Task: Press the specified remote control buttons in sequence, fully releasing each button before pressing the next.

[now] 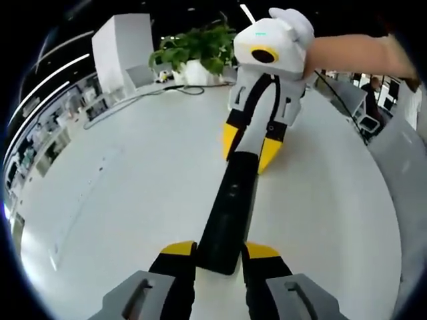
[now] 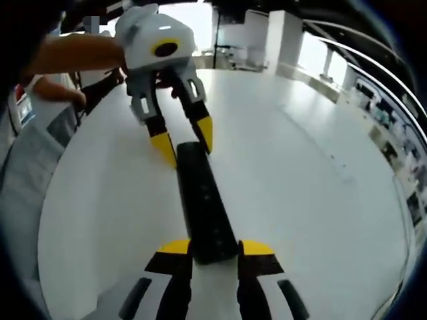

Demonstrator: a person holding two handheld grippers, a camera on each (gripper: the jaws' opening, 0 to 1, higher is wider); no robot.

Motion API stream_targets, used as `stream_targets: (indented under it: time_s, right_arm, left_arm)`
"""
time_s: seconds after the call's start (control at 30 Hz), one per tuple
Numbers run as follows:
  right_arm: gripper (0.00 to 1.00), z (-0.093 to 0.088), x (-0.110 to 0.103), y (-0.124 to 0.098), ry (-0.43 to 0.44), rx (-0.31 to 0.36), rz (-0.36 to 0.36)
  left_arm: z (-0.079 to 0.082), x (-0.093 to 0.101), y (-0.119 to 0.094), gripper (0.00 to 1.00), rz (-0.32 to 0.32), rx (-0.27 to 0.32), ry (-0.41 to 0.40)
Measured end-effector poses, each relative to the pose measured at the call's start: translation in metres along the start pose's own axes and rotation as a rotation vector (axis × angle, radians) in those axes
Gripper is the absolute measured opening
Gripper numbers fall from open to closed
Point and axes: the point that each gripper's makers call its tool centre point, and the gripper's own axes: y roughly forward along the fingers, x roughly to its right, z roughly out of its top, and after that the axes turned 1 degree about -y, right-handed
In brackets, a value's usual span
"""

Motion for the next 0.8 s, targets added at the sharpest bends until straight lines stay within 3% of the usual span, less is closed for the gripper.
stream_targets:
  time_s: [0.8]
  right_arm:
    - [0.20,0.0004,-0.0086,-0.0046,-0.091,-0.030,0.001]
  left_arm:
    - [0.0022,0.0035,-0.0021,0.25,-0.002,-0.017,0.060]
